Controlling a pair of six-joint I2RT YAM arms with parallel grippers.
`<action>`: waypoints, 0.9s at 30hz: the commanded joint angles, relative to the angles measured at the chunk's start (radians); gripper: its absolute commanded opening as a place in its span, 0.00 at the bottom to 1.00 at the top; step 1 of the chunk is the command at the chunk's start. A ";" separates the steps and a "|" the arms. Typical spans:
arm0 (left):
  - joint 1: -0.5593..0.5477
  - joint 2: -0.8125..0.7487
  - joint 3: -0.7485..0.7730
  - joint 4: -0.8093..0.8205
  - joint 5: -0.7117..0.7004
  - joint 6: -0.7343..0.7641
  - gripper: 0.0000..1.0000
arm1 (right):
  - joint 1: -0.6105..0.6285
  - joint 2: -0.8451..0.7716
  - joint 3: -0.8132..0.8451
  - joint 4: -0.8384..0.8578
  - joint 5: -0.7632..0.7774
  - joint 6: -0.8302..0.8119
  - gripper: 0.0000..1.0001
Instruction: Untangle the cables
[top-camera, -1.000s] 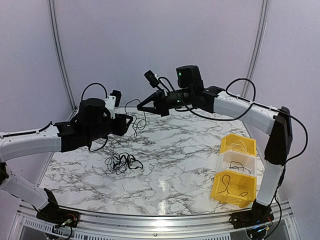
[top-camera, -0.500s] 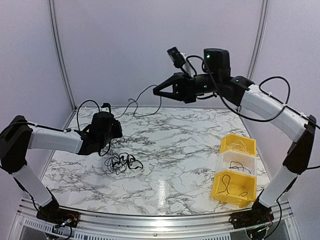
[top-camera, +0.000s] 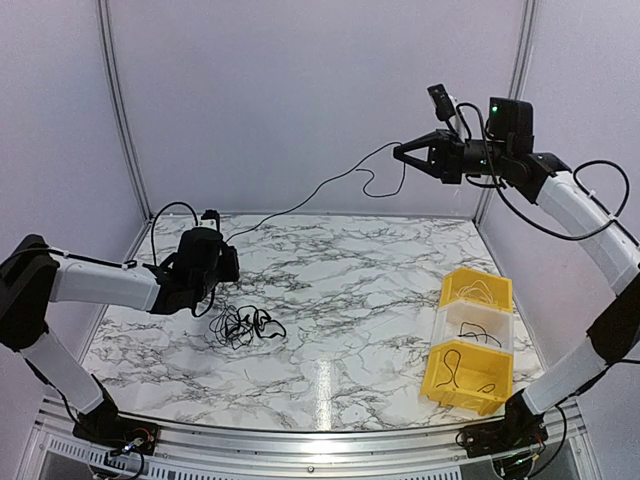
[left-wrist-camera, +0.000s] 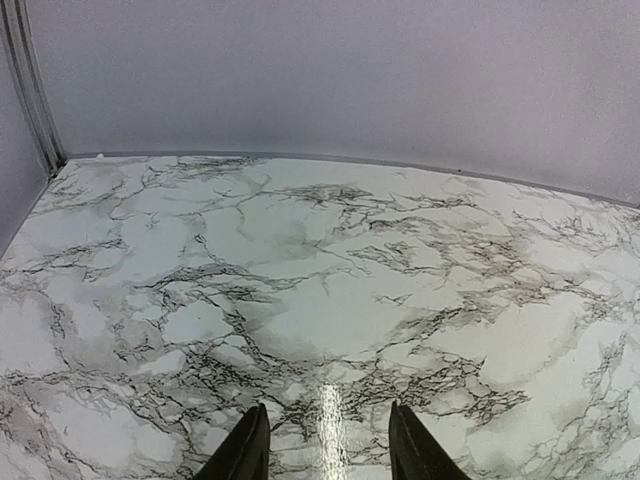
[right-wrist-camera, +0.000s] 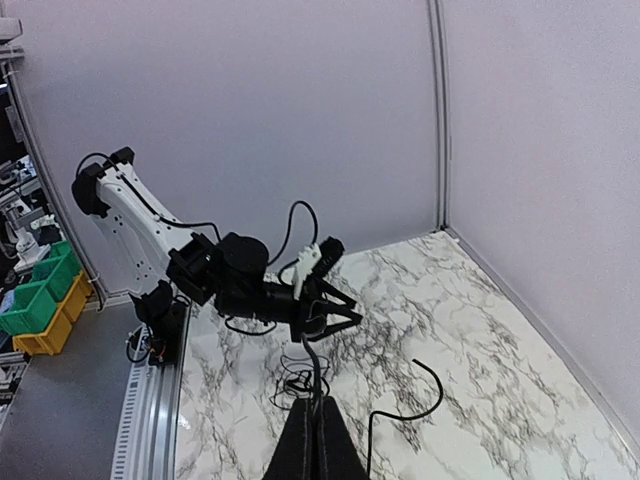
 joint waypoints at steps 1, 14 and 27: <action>0.011 -0.044 0.009 -0.088 0.009 0.056 0.45 | -0.075 -0.091 -0.004 -0.039 0.028 -0.050 0.00; 0.017 -0.048 0.063 -0.268 0.044 0.027 0.68 | -0.147 -0.192 0.117 -0.173 0.108 -0.120 0.00; 0.073 0.023 0.329 -0.595 0.077 0.130 0.82 | -0.251 -0.274 0.223 -0.250 0.201 -0.196 0.00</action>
